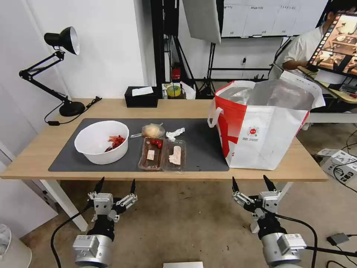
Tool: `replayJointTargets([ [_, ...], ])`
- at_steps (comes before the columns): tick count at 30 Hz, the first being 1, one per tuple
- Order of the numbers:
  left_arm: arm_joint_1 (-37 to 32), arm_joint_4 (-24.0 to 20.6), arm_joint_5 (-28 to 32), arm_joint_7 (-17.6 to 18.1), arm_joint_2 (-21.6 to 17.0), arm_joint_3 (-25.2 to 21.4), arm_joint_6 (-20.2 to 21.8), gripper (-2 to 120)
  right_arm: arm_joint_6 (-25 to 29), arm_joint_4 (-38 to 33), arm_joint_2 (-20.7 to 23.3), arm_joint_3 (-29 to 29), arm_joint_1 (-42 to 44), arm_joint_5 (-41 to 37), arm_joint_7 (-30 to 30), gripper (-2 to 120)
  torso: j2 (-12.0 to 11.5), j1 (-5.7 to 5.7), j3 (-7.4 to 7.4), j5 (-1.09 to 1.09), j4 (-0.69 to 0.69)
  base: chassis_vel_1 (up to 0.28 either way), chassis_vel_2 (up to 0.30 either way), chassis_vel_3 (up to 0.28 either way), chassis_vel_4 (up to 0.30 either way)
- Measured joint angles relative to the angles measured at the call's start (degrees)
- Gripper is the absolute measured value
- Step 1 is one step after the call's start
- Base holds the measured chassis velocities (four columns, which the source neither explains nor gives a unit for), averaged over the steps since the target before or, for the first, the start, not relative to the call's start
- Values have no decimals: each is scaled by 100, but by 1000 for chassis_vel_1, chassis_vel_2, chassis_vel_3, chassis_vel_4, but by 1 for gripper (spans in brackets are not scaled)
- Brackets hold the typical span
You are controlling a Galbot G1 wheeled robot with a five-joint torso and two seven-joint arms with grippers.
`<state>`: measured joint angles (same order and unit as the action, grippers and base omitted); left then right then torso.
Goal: Pick up the trash from the table and place it into the takeout bag.
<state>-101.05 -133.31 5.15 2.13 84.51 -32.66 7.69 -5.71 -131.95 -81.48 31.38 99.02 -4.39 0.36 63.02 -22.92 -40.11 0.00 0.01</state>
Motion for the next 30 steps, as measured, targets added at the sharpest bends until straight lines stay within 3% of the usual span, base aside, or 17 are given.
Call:
replayJointTargets([
  [3, 41, -24, 101, 34, -25, -20, 154, 100, -134, -5, 138, -9, -122, -99, 4, 100, 0, 0, -1, 0, -2, 0, 0, 0, 0],
  [16, 575, -415, 1400, 530, -404, -315, 2066, 100, -2064, -80, 1512, -113, -1429, -1533, 77, 100, 0, -1, -1, 0, -1, 0, 0, 0, 0],
  [22, 772, -529, 1837, 692, -545, -406, 2684, 100, -2479, -91, 1848, -157, -1754, -1836, 102, 100, 0, -1, 0, 0, -2, 0, 0, 0, 0],
  [24, 800, -546, 1892, 710, -570, -424, 2743, 100, -2838, -89, 2061, -228, -2002, -2102, 153, 100, 0, 0, 0, -2, -2, 0, 0, 0, 0],
  [30, 801, -548, 1912, 716, -568, -435, 2744, 100, -3085, -53, 2157, -328, -2182, -2282, 205, 100, 0, 0, 0, 0, -1, 0, 0, 0, 0],
])
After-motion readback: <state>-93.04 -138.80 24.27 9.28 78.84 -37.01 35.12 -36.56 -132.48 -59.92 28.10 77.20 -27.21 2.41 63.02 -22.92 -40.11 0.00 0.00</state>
